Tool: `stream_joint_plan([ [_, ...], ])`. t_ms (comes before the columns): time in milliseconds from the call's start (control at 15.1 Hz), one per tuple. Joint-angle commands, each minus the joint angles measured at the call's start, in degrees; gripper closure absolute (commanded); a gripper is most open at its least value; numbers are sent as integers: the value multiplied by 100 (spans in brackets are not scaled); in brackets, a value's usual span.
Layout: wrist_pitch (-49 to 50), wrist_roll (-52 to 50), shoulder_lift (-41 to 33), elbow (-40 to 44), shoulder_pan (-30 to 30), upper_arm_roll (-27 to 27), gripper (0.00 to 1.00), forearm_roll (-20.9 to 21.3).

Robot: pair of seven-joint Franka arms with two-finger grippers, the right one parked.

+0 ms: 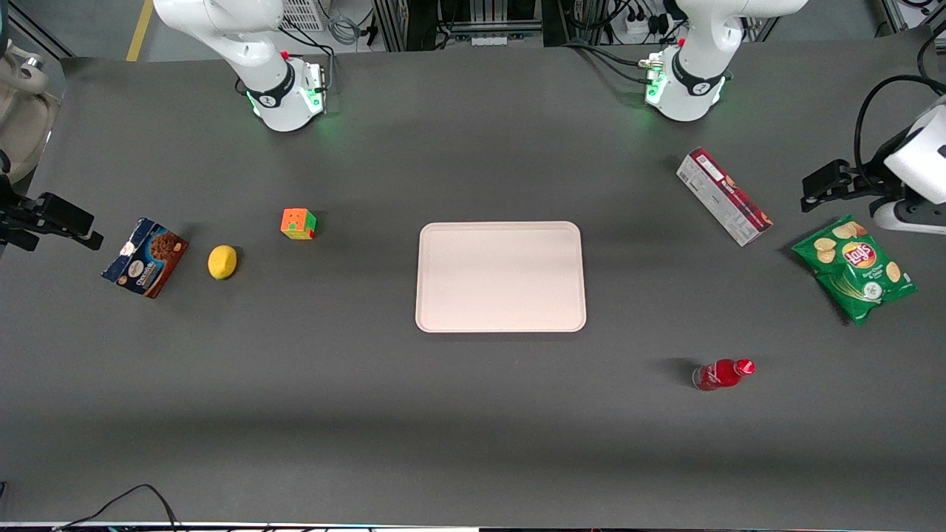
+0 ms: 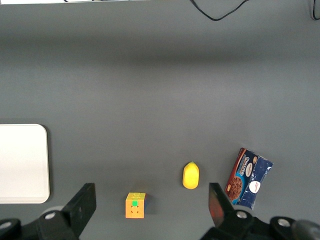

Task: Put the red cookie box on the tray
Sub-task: 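Move the left gripper toward the red plaid shortbread box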

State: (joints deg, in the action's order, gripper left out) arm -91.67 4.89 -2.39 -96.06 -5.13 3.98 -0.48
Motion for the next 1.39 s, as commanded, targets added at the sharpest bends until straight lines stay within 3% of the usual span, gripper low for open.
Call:
stream_joint_plan([
  [0, 132, -66, -86, 26, -50, 68, 0, 39],
  [265, 289, -495, -77, -27, -41, 94, 0, 39],
  [596, 1011, -2490, -16, -395, -32, 138, 3, 57],
  [993, -33, -2519, -436, -2063, 91, 577, 8, 30],
  [1324, -1341, -2651, -788, -3583, 99, 1043, 5, 22],
])
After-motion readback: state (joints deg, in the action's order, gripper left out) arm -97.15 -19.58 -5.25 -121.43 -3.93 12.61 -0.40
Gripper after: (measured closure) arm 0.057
